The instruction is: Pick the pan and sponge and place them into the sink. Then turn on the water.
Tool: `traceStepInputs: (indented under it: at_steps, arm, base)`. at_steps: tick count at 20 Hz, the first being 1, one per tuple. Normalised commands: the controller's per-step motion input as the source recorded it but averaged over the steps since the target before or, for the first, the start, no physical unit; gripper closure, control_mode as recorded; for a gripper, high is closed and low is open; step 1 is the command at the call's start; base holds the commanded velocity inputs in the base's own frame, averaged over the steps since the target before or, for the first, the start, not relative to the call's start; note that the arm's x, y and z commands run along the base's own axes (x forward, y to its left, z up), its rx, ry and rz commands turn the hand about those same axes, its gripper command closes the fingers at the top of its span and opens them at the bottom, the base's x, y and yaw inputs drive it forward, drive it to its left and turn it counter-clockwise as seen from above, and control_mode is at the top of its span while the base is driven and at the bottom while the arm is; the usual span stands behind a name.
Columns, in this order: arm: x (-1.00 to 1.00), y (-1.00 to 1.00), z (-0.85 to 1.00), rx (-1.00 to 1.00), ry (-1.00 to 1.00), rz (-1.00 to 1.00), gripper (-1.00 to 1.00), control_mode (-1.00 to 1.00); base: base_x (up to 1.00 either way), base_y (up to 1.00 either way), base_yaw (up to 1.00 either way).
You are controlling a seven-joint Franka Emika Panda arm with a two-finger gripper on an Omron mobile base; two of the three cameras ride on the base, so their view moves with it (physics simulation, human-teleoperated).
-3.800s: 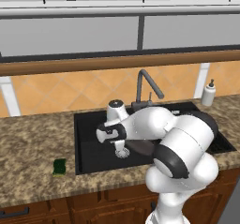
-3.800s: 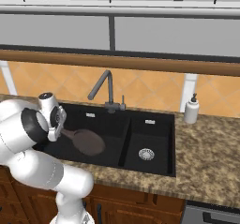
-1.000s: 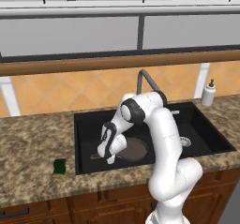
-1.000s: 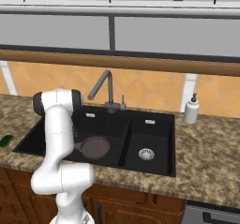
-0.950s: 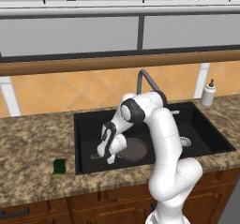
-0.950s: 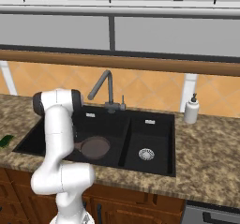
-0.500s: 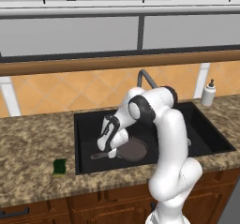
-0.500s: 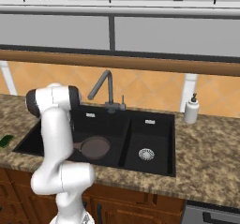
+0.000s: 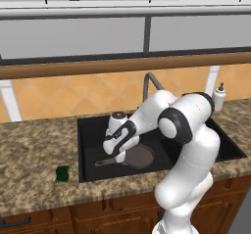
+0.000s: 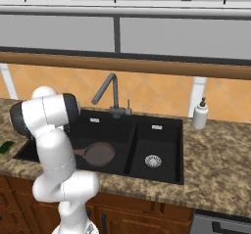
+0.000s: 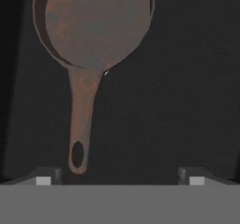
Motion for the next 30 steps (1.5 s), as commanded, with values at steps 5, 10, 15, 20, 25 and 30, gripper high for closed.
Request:
traceStepInputs:
  at_steps: [5, 10, 15, 20, 25, 30]
  arm:
    - [-0.67, 0.01, 0.66, -0.06, 0.00, 0.05, -1.00, -1.00]
    - [-0.51, 0.01, 0.68, -0.03, 0.01, 0.07, -1.00, -1.00]
    - [-0.12, 0.00, 0.64, -0.01, 0.09, 0.11, -1.00, -1.00]
    - [0.00, 0.02, 0.57, -0.02, 0.13, 0.14, -1.00, -1.00]
    - [-0.02, 0.10, 0.36, -0.07, 0.17, 0.16, -1.00, -1.00]
    - [-0.01, 0.24, 0.09, -0.08, 0.17, 0.24, -1.00, -1.00]
  base:
    - [0.00, 0.00, 0.00]
    - [0.00, 0.00, 0.00]
    - [0.00, 0.00, 0.00]
    - [0.00, 0.00, 0.00]
    - [0.00, 0.00, 0.00]
    - [0.00, 0.00, 0.00]
